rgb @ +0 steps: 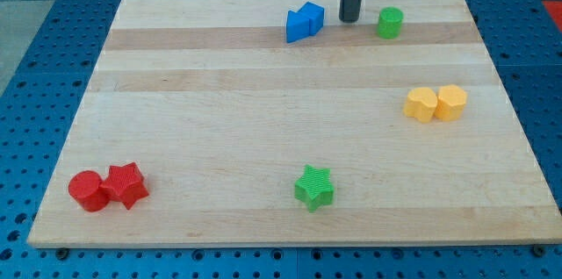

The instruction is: Push the green circle to the left side of the yellow blocks

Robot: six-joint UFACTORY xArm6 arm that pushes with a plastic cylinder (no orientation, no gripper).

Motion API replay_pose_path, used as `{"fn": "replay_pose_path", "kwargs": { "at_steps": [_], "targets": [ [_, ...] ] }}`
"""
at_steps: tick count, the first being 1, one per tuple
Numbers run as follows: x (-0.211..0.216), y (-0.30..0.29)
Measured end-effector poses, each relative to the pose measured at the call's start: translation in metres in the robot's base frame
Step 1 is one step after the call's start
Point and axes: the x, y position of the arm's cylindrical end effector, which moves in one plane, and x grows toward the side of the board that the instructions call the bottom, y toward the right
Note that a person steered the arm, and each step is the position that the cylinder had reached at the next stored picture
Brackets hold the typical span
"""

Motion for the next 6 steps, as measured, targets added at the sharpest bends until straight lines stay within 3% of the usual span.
{"fn": "replay_pose_path", "kwargs": {
  "at_steps": [1,2,5,6],
  "targets": [
    [-0.003,0.075],
    [0.007,0.099],
    [0.024,0.066],
    [0.079,0.034]
  ]
}}
